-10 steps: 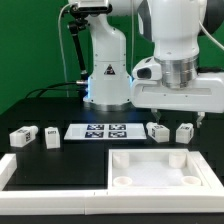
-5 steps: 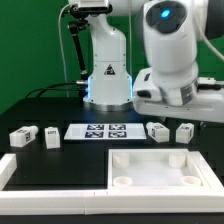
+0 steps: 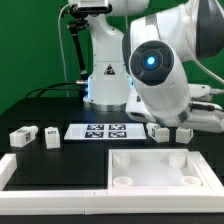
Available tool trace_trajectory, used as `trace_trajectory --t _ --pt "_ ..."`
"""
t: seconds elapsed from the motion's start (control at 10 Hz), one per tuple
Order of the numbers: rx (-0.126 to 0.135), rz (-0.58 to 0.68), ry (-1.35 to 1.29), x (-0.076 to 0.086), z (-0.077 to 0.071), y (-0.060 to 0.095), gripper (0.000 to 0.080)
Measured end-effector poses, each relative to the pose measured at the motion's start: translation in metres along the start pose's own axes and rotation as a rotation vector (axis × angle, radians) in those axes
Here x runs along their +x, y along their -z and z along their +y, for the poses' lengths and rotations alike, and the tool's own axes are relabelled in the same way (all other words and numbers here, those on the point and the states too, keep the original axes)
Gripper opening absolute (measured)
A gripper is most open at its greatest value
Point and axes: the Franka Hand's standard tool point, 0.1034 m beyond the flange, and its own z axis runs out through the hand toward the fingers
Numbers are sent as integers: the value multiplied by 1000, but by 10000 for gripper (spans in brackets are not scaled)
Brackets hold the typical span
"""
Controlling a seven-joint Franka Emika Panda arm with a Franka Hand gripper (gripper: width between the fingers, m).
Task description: Assemble square table
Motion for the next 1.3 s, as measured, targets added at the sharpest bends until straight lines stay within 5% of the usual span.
trace_trajectory --t 0.6,0.8,1.0,1.1,1.3 --pt "-31 -50 -23 -12 -12 -42 649" --pt "-11 -83 -43 -12 -8 -48 649" --pt "60 -128 -66 -10 -5 -43 649" --pt "59 -127 -66 -10 -5 -43 649" --pt "59 -128 -66 -10 -5 -43 381"
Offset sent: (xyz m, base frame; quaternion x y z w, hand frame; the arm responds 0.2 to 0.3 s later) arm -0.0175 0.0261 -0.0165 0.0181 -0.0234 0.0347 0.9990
